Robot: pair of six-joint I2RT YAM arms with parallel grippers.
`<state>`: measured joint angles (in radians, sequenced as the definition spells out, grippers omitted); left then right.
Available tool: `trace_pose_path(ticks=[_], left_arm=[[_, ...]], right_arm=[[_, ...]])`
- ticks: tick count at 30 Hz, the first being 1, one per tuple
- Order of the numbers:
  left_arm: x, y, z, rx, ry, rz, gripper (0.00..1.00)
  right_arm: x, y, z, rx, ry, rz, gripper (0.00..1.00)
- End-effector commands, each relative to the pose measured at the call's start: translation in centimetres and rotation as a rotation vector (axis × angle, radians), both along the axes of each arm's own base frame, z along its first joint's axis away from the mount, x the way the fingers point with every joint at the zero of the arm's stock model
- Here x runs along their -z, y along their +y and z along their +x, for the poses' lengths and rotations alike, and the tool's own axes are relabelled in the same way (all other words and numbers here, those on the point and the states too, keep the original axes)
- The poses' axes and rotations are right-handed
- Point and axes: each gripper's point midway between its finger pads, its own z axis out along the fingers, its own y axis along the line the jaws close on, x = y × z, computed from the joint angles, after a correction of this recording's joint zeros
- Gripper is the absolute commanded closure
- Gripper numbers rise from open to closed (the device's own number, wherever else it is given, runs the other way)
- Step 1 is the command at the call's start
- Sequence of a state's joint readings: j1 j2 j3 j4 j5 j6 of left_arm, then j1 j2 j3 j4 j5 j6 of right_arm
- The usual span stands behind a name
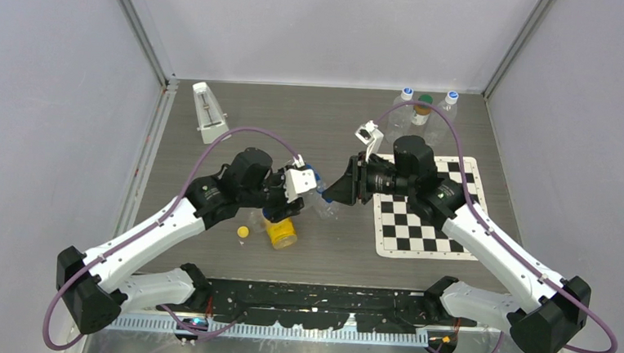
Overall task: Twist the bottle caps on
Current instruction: Screw the bottle cap onto the plastic bottle.
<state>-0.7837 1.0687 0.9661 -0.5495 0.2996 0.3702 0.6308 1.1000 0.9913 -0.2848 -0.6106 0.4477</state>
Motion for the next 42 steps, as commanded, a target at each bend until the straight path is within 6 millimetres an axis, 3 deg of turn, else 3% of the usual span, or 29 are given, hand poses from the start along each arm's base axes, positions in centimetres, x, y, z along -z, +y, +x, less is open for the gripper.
trace_pose_path(ticks=[1, 9, 20, 37, 42], left_arm=[[-2.0, -0.8, 0.0, 0.018, -0.016, -0.039, 0.98], [-1.7, -1.0, -0.2, 0.03, 0.007, -0.031, 0.98], [-2.1, -1.2, -0.6, 0.051, 0.007, -0.05, 0.98], [-3.1, -1.6, -1.3, 0.082, 0.025, -0.087, 0.98], [-4.4, -1.9, -1.6, 0.086, 0.036, -0.116, 0.99]], right_arm=[[-3.5, -1.0, 2.3, 0.121, -0.137, 0.056, 0.86], [-3.1, -1.8, 3.2, 0.186, -0.151, 0.042, 0.86], [-2.1, 0.2, 1.4, 0.011, -0.079, 0.075, 0.86], [0.1, 1.0, -0.1, -0.132, -0.024, 0.047, 0.86], [0.1, 0.8, -0.8, -0.19, -0.036, 0.019, 0.86]])
